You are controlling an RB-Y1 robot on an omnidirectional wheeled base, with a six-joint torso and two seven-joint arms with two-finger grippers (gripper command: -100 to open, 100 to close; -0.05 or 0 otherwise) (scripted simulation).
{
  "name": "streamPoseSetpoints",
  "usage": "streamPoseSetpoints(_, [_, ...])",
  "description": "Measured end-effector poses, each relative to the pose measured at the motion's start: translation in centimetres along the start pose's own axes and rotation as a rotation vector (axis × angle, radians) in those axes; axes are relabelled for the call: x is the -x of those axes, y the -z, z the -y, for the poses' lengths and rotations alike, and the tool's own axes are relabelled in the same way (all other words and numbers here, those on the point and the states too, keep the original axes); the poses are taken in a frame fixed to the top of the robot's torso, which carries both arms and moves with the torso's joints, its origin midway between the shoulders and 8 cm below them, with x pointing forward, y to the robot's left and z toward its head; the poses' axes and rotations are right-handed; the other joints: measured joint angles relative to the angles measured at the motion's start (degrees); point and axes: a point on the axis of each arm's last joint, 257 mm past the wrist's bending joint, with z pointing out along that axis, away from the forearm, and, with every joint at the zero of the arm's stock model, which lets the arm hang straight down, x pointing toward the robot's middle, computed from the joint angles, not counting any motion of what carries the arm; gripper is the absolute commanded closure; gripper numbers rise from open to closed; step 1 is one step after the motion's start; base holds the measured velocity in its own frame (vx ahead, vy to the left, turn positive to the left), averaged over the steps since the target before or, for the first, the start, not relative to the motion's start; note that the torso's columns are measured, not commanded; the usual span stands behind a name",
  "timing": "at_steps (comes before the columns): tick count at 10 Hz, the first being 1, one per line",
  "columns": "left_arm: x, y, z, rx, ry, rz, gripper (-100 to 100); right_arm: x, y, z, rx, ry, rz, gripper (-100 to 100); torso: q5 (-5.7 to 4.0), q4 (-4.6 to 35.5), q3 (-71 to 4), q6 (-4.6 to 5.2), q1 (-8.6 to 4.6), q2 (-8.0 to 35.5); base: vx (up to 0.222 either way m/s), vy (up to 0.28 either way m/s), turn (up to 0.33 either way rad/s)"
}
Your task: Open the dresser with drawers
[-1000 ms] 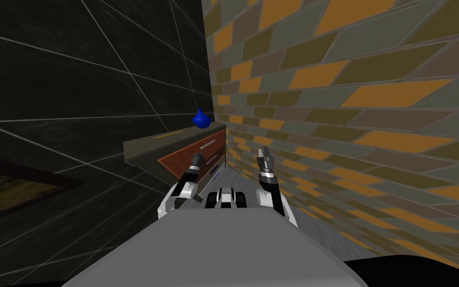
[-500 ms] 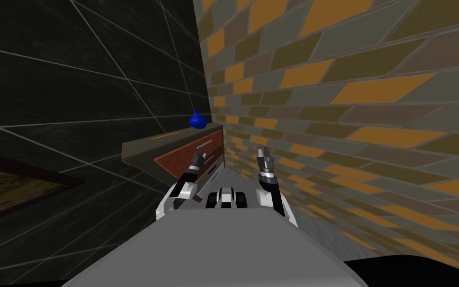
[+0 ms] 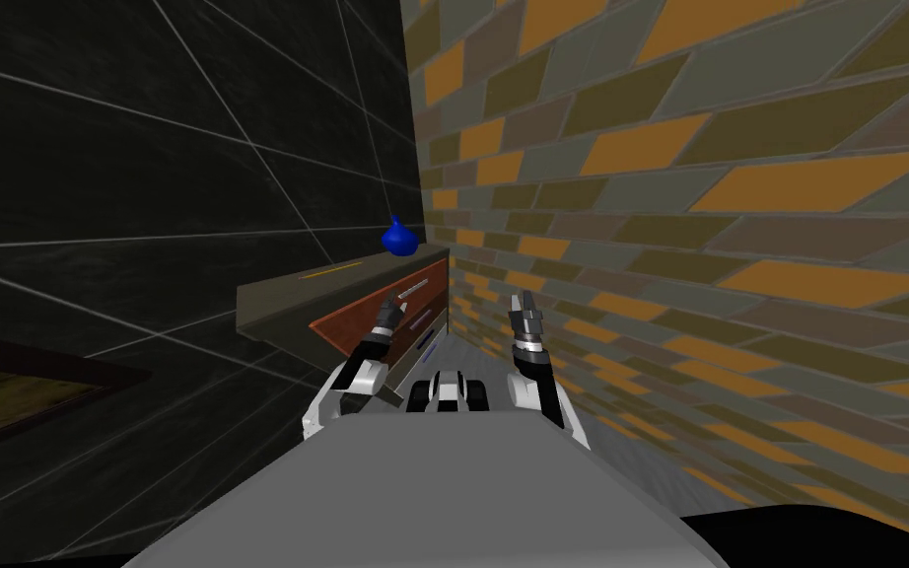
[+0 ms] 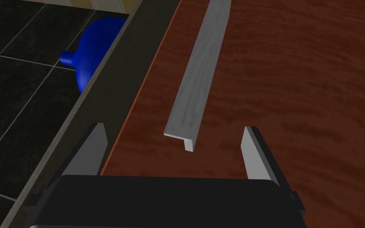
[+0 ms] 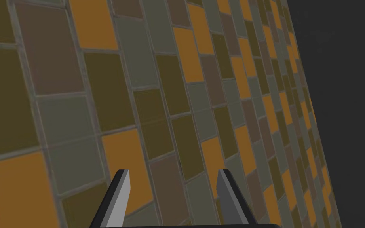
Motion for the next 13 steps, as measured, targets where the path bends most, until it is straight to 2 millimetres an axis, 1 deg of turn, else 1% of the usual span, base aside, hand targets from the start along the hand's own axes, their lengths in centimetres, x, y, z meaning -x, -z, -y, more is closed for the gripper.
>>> streamPoseSetpoints(1, [0.0, 0.0, 0.0, 0.001, 0.001, 0.000, 100, 0.0, 0.0, 0.0, 0.000, 0.000, 0.000, 0, 0.06, 0.0, 0.1, 0.00, 0.14, 0.2, -0.073, -0.013, -0.004])
streamPoseSetpoints(2, [-0.1, 0.1, -0.5, 0.004, -0.002, 0.000, 100, 0.0, 0.0, 0.0, 0.000, 0.000, 0.000, 0, 0.07, 0.2, 0.4, 0.00, 0.17, 0.6, -0.038, -0.007, -0.013])
streamPoseSetpoints(3, [-0.2, -0.1, 0.0, -0.011, -0.003, -0.003, 100, 0.0, 0.0, 0.0, 0.000, 0.000, 0.000, 0, 0.19, 0.0, 0.3, -0.07, 0.33, 0.4, -0.059, -0.118, -0.007])
streamPoseSetpoints(5, [-0.5, 0.1, 0.3, -0.008, -0.001, -0.004, 100, 0.0, 0.0, 0.0, 0.000, -0.001, 0.000, 0, 0.00, 0.1, 0.3, -0.07, -0.08, 0.4, -0.078, -0.186, 0.032])
streamPoseSetpoints(7, [-0.6, 0.5, 0.4, 0.000, 0.002, -0.003, 100, 0.0, 0.0, 0.0, 0.000, -0.001, 0.000, 0, 0.00, 0.2, 0.3, 0.01, 0.09, 0.4, -0.067, -0.126, 0.013])
streamPoseSetpoints(8, [-0.6, 0.6, 0.1, 0.008, 0.003, -0.002, 100, 0.0, 0.0, 0.0, 0.000, 0.000, 0.000, 0, 0.06, 0.2, 0.2, -0.01, 0.44, 0.3, -0.064, -0.097, -0.003])
streamPoseSetpoints(10, [-0.9, 0.6, 0.3, 0.004, 0.003, -0.005, 100, 0.0, 0.0, 0.0, 0.000, -0.001, 0.000, 0, 0.04, 0.1, 0.2, -0.03, 0.05, 0.4, -0.101, -0.179, 0.013])
streamPoseSetpoints(11, [-1.0, 0.7, 0.4, 0.004, 0.003, -0.006, -100, 0.0, 0.0, 0.0, 0.000, -0.001, 0.000, 0, 0.01, 0.1, 0.3, -0.02, 0.04, 0.4, -0.036, -0.088, 0.017])
streamPoseSetpoints(13, [-1.2, 0.9, 1.2, 0.004, 0.005, -0.008, -100, 0.0, 0.0, 0.0, 0.000, 0.000, 0.000, 0, 0.18, 0.0, -0.1, -0.04, 0.68, -0.1, 0.046, 0.016, 0.009])
